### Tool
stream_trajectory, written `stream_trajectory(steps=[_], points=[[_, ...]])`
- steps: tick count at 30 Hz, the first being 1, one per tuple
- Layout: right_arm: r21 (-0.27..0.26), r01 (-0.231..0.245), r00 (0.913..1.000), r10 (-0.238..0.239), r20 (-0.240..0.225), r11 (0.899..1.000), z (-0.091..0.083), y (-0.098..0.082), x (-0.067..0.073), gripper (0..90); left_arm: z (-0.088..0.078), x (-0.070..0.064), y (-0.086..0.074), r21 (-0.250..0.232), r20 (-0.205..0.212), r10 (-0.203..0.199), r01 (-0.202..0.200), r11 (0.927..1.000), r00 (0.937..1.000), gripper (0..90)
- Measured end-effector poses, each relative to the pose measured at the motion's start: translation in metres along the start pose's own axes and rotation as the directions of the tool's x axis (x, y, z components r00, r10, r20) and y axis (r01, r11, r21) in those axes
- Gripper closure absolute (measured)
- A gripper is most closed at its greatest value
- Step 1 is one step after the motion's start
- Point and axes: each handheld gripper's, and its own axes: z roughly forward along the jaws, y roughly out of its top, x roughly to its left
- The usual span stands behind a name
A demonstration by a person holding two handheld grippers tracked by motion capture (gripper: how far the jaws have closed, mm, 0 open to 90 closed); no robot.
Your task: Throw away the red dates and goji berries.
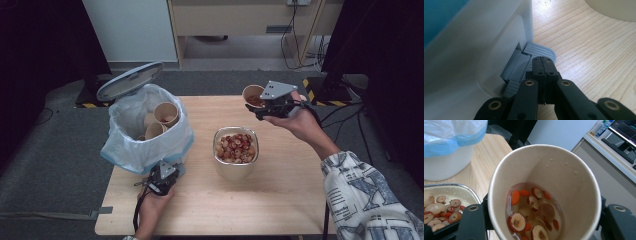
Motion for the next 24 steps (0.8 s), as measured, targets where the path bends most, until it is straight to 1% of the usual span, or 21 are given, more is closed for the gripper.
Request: stream_trajectory(steps=[5,9,13,24], points=[[0.005,0.022,0.9997,-0.022,-0.005,1.0,0.001,0.001,0.004,34.8,0.0,0.0,0.0,0.001,-0.001,0.0,0.0,1.0,1.0,89.4],[-0.002,0.016,0.9999,-0.016,0.005,1.0,-0.001,0.002,0.004,34.8,0.0,0.0,0.0,0.001,-0.001,0.001,0.0,1.0,1.0,89.4],[-0.002,0.043,0.9991,-0.043,-0.003,0.999,-0.003,0.004,0.009,34.7,0.0,0.0,0.0,0.001,-0.002,0.0,0.0,1.0,1.0,89.4],[0.016,0.068,0.9975,-0.068,0.019,0.998,-0.006,-0.001,0.014,34.7,0.0,-0.001,0.0,0.003,-0.003,0.002,-0.002,1.0,1.0,89.4]])
